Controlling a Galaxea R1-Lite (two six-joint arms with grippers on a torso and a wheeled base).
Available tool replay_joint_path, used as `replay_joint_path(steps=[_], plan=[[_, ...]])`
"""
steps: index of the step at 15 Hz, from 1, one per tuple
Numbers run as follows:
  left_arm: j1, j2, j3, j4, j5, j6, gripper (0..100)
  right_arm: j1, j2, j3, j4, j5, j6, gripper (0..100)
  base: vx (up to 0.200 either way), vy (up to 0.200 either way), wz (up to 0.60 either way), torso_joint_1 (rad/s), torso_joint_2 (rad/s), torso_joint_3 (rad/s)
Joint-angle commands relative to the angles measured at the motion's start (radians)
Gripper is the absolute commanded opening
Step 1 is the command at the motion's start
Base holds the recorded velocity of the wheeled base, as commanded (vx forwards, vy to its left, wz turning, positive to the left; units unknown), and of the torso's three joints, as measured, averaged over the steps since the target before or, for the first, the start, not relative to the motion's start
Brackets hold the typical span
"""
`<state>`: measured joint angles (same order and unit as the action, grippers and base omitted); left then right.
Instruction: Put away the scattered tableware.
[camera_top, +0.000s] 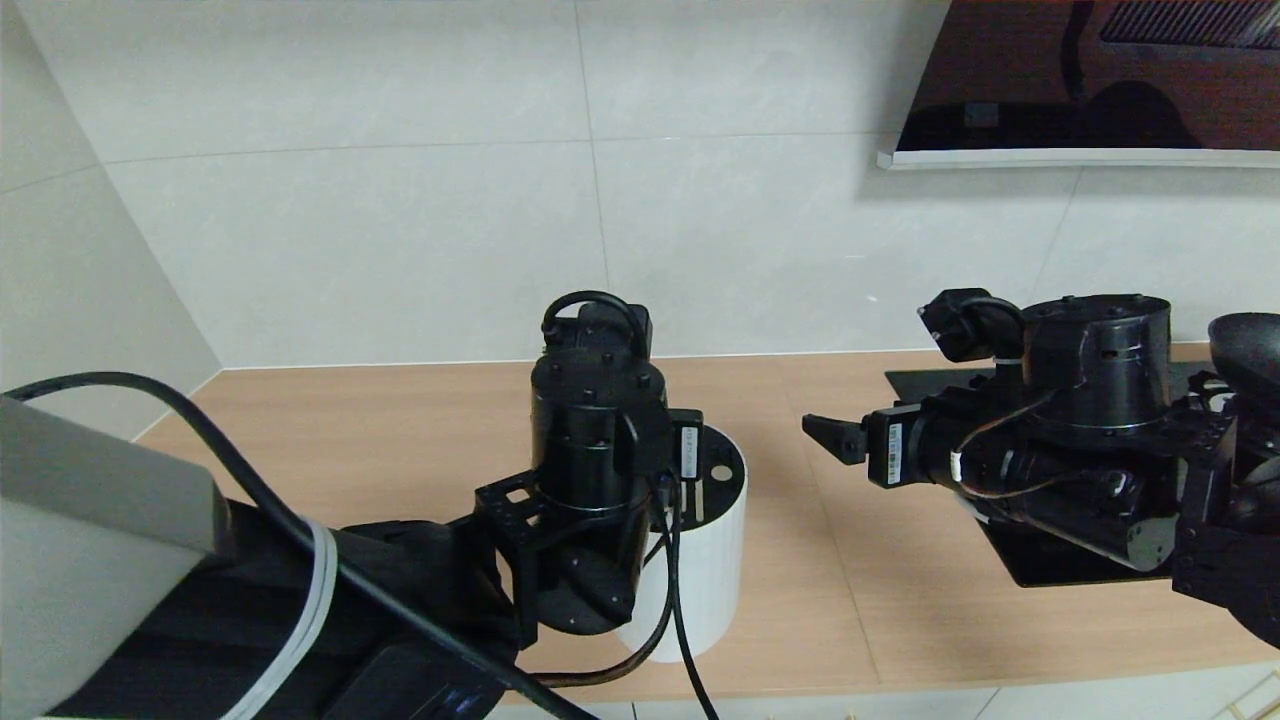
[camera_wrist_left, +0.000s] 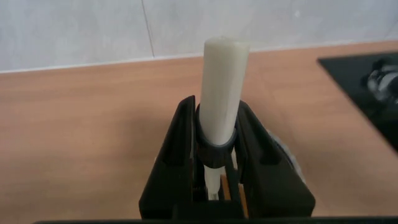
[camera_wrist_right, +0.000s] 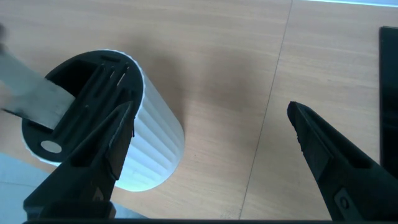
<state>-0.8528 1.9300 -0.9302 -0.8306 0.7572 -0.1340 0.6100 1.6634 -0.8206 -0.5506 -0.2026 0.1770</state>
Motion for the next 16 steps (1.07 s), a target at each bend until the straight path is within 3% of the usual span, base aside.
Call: replay_joint_path(steps=[1,8,9,16], plan=[[0.008,0.032,-0.002,-0.001,-0.001,-0.004,0,0.001,0.002,0.000,0.000,0.000,-0.001,100,0.000,0.000,0.00,0.000,0.00,0.000],[0.008,0.027,-0.001,-0.001,-0.009,-0.004,0,0.001,0.002,0.000,0.000,0.000,-0.001,100,0.000,0.000,0.00,0.000,0.00,0.000],[0.008,0.027,-0.001,0.001,-0.009,-0.004,100,0.001,0.002,0.000,0.000,0.000,0.001,100,0.000,0.000,0.00,0.000,0.00,0.000],[0.008,-0.011,0.021,0.004,-0.018,-0.004,100,0.001,0.002,0.003,0.000,0.000,-0.001,100,0.000,0.000,0.00,0.000,0.00,0.000]])
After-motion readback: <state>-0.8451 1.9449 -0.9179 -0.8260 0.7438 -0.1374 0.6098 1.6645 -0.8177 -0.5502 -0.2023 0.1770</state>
